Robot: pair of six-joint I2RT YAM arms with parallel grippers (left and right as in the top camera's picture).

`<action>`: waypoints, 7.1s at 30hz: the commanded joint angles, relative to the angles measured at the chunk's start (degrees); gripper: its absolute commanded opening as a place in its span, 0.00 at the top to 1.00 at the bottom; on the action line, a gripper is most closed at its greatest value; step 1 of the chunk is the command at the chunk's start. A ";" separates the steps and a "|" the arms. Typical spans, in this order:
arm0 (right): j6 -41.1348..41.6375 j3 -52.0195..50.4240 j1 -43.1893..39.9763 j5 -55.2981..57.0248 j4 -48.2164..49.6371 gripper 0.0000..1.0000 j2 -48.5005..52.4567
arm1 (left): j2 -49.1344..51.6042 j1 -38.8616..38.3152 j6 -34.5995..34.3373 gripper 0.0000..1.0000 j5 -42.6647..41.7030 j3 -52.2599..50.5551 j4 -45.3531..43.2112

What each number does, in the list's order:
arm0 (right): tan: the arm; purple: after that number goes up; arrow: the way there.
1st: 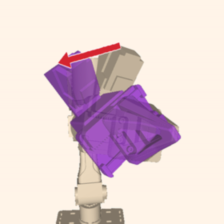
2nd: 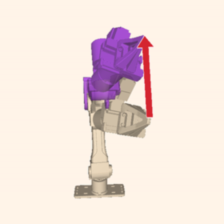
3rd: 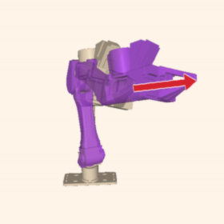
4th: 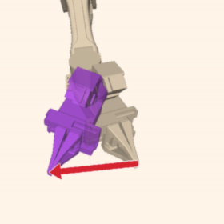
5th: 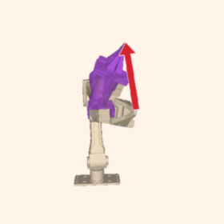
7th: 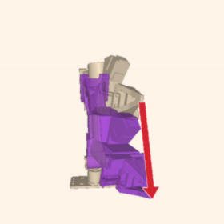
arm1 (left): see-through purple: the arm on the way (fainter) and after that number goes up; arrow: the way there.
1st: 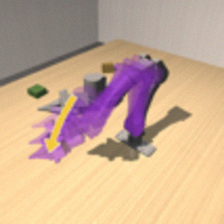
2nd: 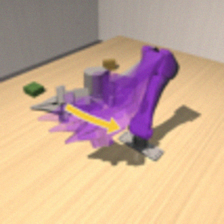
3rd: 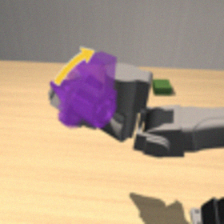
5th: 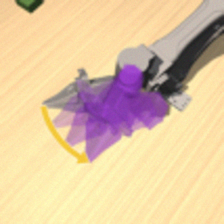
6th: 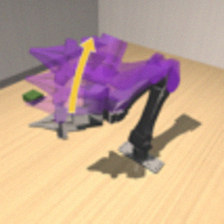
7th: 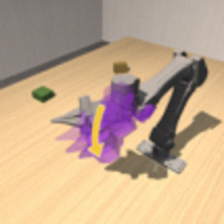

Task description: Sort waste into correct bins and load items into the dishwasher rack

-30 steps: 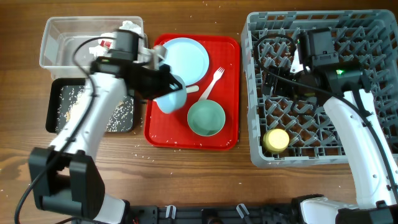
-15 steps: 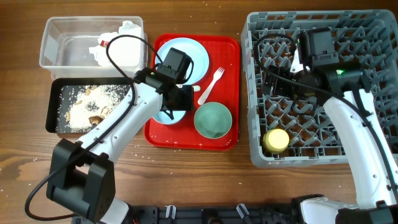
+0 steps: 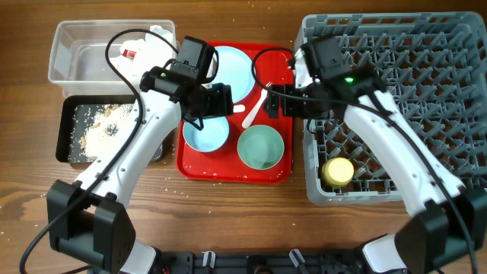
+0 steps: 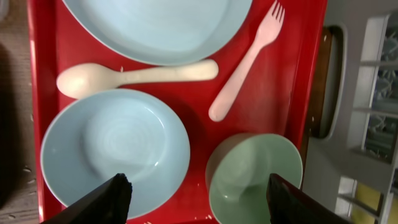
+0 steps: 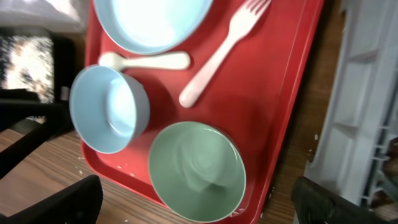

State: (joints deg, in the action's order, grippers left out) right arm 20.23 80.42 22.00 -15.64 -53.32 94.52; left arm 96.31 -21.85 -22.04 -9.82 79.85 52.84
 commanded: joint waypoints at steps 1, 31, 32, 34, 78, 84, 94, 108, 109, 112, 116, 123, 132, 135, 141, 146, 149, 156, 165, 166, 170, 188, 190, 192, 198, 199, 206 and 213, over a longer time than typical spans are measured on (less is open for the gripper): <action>-0.52 0.72 0.04 -0.76 -0.37 0.02 3.82 | 0.09 -0.98 2.19 0.28 -0.96 0.98 0.79; -5.68 15.80 1.53 24.87 -7.52 0.96 6.49 | -0.31 27.10 -2.43 0.00 -3.85 1.01 -0.02; -4.13 16.26 1.11 32.35 -5.70 0.95 4.00 | -0.31 27.10 -2.43 0.00 -3.85 1.01 -0.04; 0.48 16.26 0.46 47.12 -3.58 0.96 1.55 | -0.31 27.10 -2.43 0.00 -3.85 1.01 -0.02; -51.54 15.63 -2.69 78.16 40.65 0.85 30.64 | -0.31 27.10 -2.43 0.00 -3.85 1.01 -0.02; -51.54 15.63 -3.37 78.82 44.04 0.83 30.64 | -0.31 27.10 -2.45 0.00 -3.85 1.01 -0.02; -49.62 15.61 -5.14 77.22 47.45 0.88 30.77 | -0.31 27.10 -2.43 0.00 -3.85 1.01 -0.04; -50.27 15.61 -6.88 77.92 48.09 0.94 30.80 | -0.31 27.10 -2.43 0.00 -3.85 1.01 -0.02; -50.25 15.61 -6.86 78.23 48.52 0.96 30.80 | -0.31 27.12 -2.43 0.00 -3.85 1.01 -0.02; -52.72 15.61 -6.86 79.10 51.19 0.96 30.80 | -0.31 27.10 -2.43 0.00 -3.85 1.01 -0.04; -51.76 15.63 -6.86 79.19 51.56 0.94 30.77 | -0.31 27.10 -2.43 0.00 -3.85 1.01 -0.02; -26.25 15.63 -6.58 69.07 43.85 0.56 24.68 | -0.31 27.10 -2.43 0.00 -3.85 1.01 -0.04; -0.17 15.63 -21.31 12.57 25.57 0.29 8.35 | -0.31 27.10 -2.43 0.00 -3.85 1.01 -0.02; 5.86 15.50 -25.53 12.31 20.33 0.30 9.57 | -0.31 27.10 -2.43 0.00 -3.85 1.01 -0.04; 6.38 15.45 -26.88 9.55 19.34 0.38 16.94 | -0.31 27.10 -2.43 0.00 -3.85 1.01 -0.04; 8.07 15.45 -26.91 9.57 19.61 0.52 22.62 | -0.31 27.10 -2.43 0.00 -3.82 1.01 -0.04; 8.41 15.45 -26.91 9.57 20.26 0.61 24.22 | -0.31 27.10 -2.43 0.00 -3.82 1.01 -0.02; 7.34 15.47 -26.93 9.64 22.45 0.96 21.94 | -0.31 27.12 -2.43 0.00 -3.85 1.01 -0.02; -3.08 15.47 -19.37 54.95 22.49 0.96 5.60 | -0.31 27.10 -2.43 0.00 -3.85 1.01 -0.02; -8.04 15.47 -16.85 61.22 23.96 0.96 5.55 | -0.31 27.10 -2.43 0.00 -3.85 1.01 -0.04; -28.35 15.47 -7.45 76.70 33.55 0.96 9.38 | -0.31 27.10 -2.43 0.00 -3.85 1.01 -0.02; -48.61 15.47 -3.30 85.66 46.73 0.96 30.75 | -0.31 27.10 -2.43 0.00 -3.85 1.01 -0.04; -48.74 15.47 -3.30 84.76 46.86 0.96 30.77 | -0.31 27.10 -2.43 0.00 -3.85 1.01 -0.02; -48.74 15.47 -3.30 84.21 46.84 0.96 30.75 | -0.31 27.10 -2.43 0.00 -3.85 1.01 -0.04; -48.76 15.47 -2.36 80.52 46.34 0.89 30.77 | -0.31 27.10 -2.43 0.00 -3.85 1.01 -0.04; -48.78 15.47 -2.12 80.15 46.34 0.88 30.75 | -0.31 27.10 -2.43 0.00 -3.85 1.01 -0.02; -48.72 15.47 0.79 80.02 43.91 0.59 30.75 | -0.31 27.10 -2.43 0.00 -3.85 1.01 -0.02; -48.65 15.47 2.86 80.04 43.45 0.12 30.73 | -0.31 27.10 -2.43 0.00 -3.82 1.01 -0.04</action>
State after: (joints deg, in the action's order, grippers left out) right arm -28.80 95.79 23.86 64.51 -9.89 123.94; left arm 96.31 5.28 -24.53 -13.43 79.90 52.93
